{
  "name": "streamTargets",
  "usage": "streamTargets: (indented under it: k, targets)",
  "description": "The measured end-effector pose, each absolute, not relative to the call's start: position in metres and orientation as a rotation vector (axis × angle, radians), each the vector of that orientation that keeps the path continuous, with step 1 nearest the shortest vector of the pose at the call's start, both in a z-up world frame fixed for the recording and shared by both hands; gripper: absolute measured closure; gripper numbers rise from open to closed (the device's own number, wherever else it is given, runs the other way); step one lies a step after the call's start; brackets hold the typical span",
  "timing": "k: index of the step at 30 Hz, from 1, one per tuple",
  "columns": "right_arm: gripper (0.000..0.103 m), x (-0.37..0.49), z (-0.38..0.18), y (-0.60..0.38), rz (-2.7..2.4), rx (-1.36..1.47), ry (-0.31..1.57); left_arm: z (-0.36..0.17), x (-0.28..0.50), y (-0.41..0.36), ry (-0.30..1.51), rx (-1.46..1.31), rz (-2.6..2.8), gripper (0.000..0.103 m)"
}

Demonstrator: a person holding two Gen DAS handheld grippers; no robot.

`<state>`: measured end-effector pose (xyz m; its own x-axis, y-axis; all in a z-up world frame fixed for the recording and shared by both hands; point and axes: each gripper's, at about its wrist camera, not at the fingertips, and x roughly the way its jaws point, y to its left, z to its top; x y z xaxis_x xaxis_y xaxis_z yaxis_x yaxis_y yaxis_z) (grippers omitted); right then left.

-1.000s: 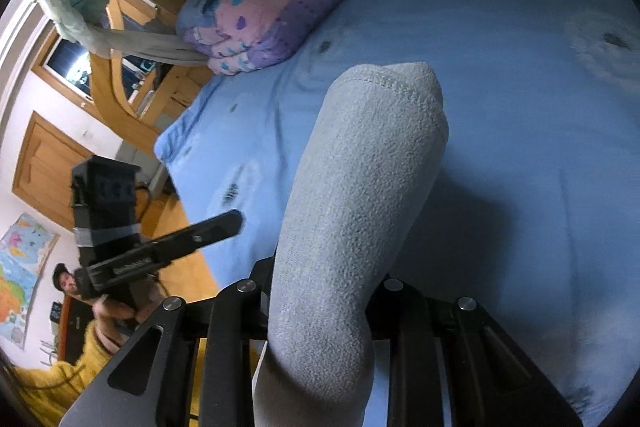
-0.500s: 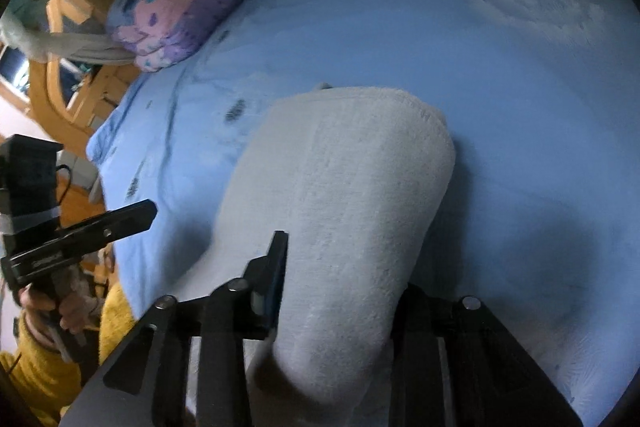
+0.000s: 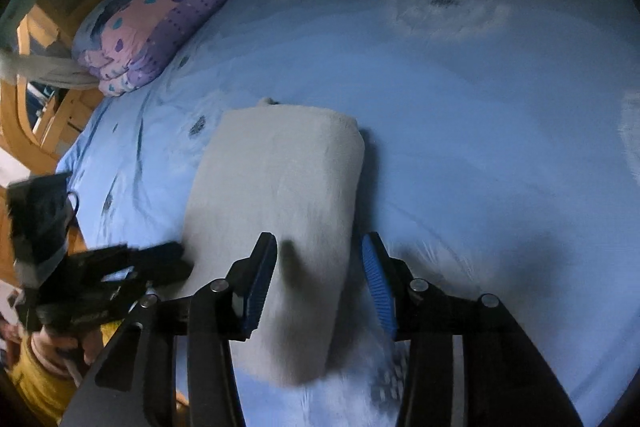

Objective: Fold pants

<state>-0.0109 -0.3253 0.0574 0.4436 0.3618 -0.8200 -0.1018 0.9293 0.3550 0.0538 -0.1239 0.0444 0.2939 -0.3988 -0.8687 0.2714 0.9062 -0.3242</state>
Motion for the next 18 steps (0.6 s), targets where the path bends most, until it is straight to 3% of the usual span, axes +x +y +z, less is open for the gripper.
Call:
streamTargets:
  k: [7, 11, 18]
  targets:
    - [0.059, -0.048, 0.031, -0.317, 0.278, 0.267, 1.122, 0.042, 0.047, -0.129, 1.183, -0.073, -0.400, 0.064]
    - [0.059, -0.054, 0.010, -0.318, 0.228, 0.290, 1.119, 0.035, 0.042, -0.129, 1.160, -0.035, -0.368, 0.046]
    - [0.057, -0.065, 0.016, -0.320, 0.190, 0.316, 1.098, 0.028, 0.040, -0.118, 1.169, -0.133, -0.340, 0.037]
